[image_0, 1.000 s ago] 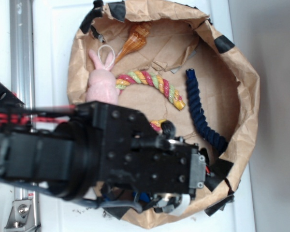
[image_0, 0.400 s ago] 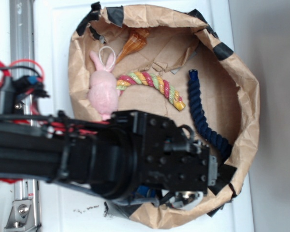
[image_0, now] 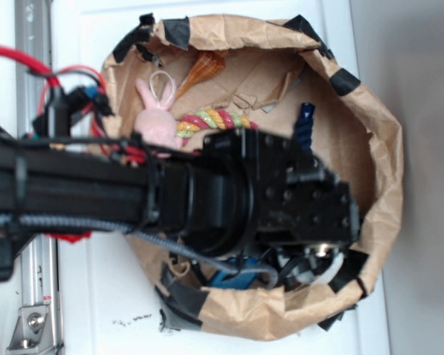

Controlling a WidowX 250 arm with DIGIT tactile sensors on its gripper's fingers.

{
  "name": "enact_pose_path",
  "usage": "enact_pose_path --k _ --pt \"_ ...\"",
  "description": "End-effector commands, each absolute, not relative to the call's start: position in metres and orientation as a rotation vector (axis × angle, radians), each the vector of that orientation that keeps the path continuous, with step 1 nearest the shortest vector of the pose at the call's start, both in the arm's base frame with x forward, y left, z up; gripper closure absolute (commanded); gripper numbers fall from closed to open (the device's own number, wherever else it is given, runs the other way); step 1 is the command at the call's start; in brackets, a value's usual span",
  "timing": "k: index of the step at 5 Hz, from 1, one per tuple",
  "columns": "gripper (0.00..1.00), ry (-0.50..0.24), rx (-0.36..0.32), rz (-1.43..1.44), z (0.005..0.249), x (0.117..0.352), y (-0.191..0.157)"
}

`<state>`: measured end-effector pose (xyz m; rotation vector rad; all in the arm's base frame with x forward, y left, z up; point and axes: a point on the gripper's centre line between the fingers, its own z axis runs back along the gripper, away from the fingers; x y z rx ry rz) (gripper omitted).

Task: Grab the blue block.

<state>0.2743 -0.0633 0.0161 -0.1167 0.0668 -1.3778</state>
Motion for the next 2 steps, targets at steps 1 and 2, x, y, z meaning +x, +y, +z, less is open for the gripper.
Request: enact_pose_path --k 1,2 --pt "0.0 0.034 -0.027 -1.114 0.041 0.252 -0.049" --pt "0.0 0.036 -0.044 -0.864 0.067 0.242 -0.046"
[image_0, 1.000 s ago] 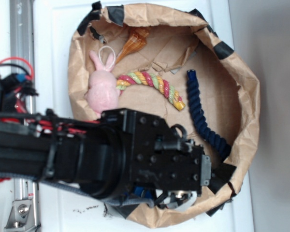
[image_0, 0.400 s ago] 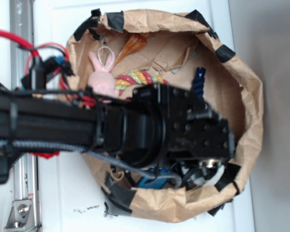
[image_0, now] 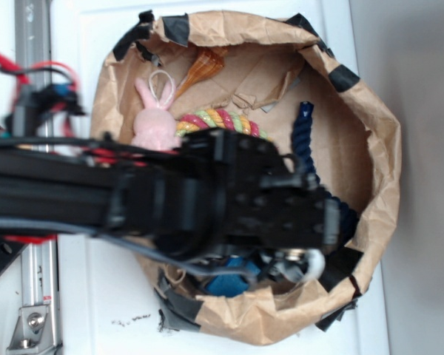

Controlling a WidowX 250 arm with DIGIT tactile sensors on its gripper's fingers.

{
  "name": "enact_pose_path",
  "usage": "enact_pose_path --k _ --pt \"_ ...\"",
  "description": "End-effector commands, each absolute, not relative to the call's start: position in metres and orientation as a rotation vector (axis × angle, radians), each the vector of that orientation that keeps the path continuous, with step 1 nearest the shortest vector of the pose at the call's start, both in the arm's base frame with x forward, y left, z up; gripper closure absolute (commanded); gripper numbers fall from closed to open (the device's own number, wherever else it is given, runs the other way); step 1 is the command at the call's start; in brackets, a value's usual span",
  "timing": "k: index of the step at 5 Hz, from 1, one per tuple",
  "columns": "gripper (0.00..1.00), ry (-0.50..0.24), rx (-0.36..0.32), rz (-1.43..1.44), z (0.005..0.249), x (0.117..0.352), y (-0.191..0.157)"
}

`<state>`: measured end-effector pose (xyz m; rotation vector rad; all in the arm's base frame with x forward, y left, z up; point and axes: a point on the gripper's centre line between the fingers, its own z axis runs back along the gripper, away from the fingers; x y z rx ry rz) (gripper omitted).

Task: Grab the blue block.

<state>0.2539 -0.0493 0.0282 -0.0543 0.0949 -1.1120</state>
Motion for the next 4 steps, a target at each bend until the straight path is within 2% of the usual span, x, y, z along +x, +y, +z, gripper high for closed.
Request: enact_pose_path --k 1,3,4 --pt "0.0 0.094 -0.013 -0.613 0.076 0.246 -0.049" --pt "0.0 0.098 -0.032 -0.113 0.067 0.261 -0.066" --pt "0.0 0.098 -0.032 -0.113 0.067 0.261 -0.066"
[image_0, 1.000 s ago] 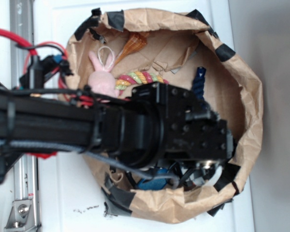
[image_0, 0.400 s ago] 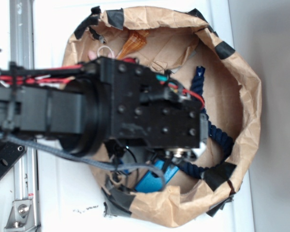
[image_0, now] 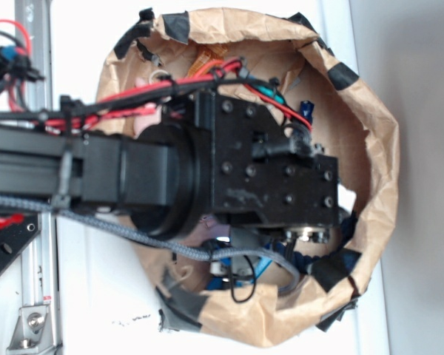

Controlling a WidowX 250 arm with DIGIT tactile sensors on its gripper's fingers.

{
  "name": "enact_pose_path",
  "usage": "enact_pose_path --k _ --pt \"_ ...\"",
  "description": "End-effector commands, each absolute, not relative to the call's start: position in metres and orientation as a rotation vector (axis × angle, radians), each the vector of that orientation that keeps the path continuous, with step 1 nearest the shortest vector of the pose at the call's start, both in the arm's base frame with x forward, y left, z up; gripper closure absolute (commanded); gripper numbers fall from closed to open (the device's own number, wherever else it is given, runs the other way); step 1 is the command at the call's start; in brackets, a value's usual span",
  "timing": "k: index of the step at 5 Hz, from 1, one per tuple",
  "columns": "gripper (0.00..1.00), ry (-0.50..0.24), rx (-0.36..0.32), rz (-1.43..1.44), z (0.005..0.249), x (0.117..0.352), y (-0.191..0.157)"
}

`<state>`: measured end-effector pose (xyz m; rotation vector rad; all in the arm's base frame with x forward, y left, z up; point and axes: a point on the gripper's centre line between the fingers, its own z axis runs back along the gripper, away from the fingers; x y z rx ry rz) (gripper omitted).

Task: Grab the blue block.

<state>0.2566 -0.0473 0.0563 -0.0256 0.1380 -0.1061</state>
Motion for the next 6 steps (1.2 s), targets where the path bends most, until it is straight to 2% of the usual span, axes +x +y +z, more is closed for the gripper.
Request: enact_pose_path --k 1,2,3,4,6 --pt "0.0 0.098 -0.032 -0.113 0.067 0.261 -0.066" --pt "0.0 0.098 -0.032 -0.113 0.067 0.261 -0.066" --pt "0.0 -0.043 -0.016 -0.051 0.061 0.265 -0.085" --pt "0.0 -0.122 -0.052 0.113 0.063 0.273 -0.102" --pt "0.0 -0.083 -0.118 0.243 0.052 0.272 -0.11"
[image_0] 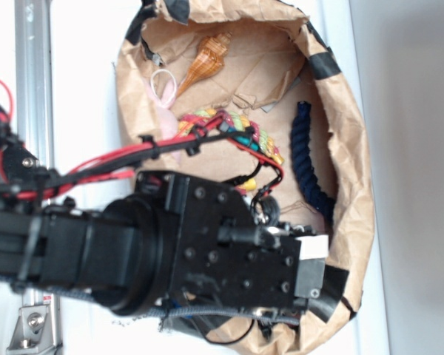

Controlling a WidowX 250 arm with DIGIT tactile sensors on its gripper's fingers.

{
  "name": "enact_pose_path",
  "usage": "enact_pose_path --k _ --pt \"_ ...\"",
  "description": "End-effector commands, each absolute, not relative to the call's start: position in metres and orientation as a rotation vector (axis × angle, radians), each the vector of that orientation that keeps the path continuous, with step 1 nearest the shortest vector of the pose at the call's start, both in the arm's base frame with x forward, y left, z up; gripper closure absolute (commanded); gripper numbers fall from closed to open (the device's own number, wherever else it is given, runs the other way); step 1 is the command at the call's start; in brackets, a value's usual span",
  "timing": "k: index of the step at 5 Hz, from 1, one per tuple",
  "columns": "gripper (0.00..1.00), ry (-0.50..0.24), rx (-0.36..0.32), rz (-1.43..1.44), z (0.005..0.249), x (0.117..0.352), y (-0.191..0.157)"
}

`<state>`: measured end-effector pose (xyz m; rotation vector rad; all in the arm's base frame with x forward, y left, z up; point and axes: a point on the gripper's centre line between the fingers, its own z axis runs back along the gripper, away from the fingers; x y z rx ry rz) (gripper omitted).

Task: Grab the blue block.

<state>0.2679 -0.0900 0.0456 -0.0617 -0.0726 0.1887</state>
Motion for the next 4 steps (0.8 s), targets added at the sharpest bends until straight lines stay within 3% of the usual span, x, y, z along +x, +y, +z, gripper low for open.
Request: enact_pose_path --k 1,2,3,4 --pt "0.0 0.006 -0.131 0.256 0.033 0.269 -0.109" --pt "0.0 0.059 -0.137 0.267 0.007 0.261 -0.101" --pt "0.07 0.071 -0.07 0.258 -0.014 0.256 -0.087" --pt "1.0 0.031 0.001 0.244 -0.005 0.264 -0.064"
